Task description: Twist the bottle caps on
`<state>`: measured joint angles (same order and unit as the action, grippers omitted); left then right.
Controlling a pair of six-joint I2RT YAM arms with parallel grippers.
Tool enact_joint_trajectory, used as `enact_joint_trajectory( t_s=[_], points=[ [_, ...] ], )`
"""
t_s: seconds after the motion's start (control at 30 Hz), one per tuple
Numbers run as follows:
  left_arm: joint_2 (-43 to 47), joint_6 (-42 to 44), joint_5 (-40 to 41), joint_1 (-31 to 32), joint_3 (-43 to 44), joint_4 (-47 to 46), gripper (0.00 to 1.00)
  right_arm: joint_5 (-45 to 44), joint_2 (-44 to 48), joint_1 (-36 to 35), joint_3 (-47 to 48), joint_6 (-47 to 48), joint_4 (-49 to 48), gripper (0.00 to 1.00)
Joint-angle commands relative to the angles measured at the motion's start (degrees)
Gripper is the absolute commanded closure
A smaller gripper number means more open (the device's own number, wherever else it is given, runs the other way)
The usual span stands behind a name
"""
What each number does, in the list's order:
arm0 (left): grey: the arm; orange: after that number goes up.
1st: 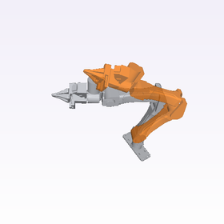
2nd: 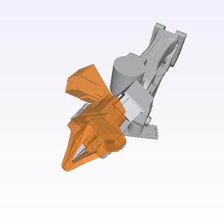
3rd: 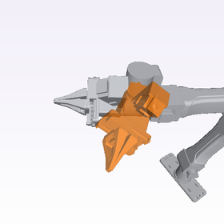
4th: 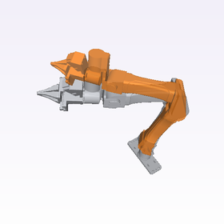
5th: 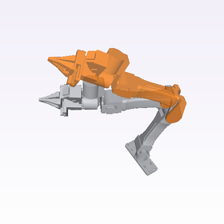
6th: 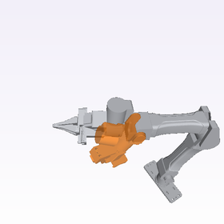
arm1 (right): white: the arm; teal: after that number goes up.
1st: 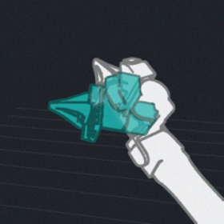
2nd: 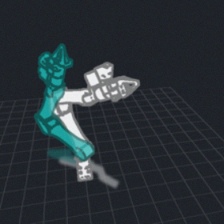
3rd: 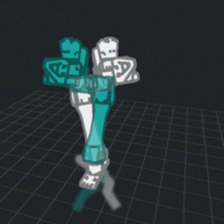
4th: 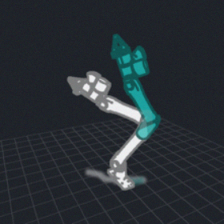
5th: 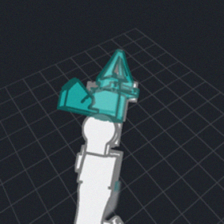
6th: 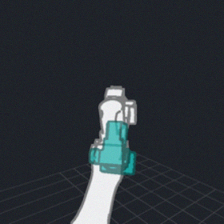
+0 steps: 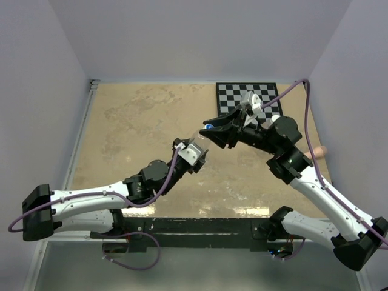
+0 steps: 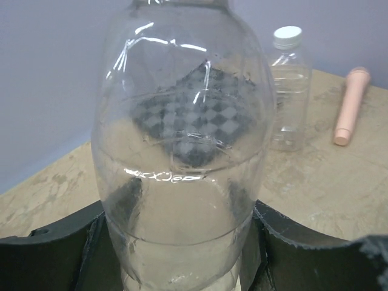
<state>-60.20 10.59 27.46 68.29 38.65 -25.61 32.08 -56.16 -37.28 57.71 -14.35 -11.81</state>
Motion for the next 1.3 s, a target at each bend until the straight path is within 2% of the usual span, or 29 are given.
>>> enact_joint_trajectory(
  t_s=[0.0, 0.17, 0.23, 0.3, 0.47, 0.63, 0.8, 1.03, 1.13, 1.27],
  points=[
    [-5.3, 10.0, 16.1, 5.1, 3.4, -16.1, 1.0, -13.1, -0.4, -0.6, -1.3, -3.4, 2.0, 1.0],
    [-13.1, 21.9, 27.1, 8.4, 4.7, -26.8, 1.0, -16.8, -0.7, -1.2, -1.9, -5.4, 2.3, 1.0],
    [-13.0, 20.5, 26.9, 8.5, 4.7, -25.6, 1.0, -16.1, -0.2, -1.2, -1.9, -5.3, 1.4, 1.0],
    [-10.4, 15.5, 21.9, 8.4, 4.2, -19.7, 1.0, -13.5, 1.0, -1.2, -2.1, -4.7, -0.4, 1.0],
    [-4.9, 7.6, 11.8, 6.3, 2.7, -10.0, 1.0, -10.9, 3.6, -1.0, 0.3, -1.7, -0.9, 0.64],
    [0.4, -1.6, -1.3, 1.4, 1.3, -1.1, 1.0, -7.3, 5.5, -0.2, 2.4, 1.9, -1.5, 0.36],
    [5.8, -7.2, -20.5, -7.3, -1.6, 0.9, 1.0, -0.5, 7.3, 0.1, 2.3, 5.9, -3.9, 0.23],
    [7.3, -7.2, -37.5, -11.0, -1.9, 0.6, 1.0, 11.6, 6.0, 0.1, 2.0, 8.3, -7.0, 0.21],
    [7.3, -7.7, -45.0, -12.1, -2.0, -1.3, 1.0, 14.5, 5.5, 0.1, 1.4, 8.5, -8.4, 0.23],
    [6.7, -8.8, -50.7, -13.4, -2.0, -3.0, 1.0, 19.7, 5.4, 0.1, 0.9, 7.7, -11.3, 0.28]
  ],
)
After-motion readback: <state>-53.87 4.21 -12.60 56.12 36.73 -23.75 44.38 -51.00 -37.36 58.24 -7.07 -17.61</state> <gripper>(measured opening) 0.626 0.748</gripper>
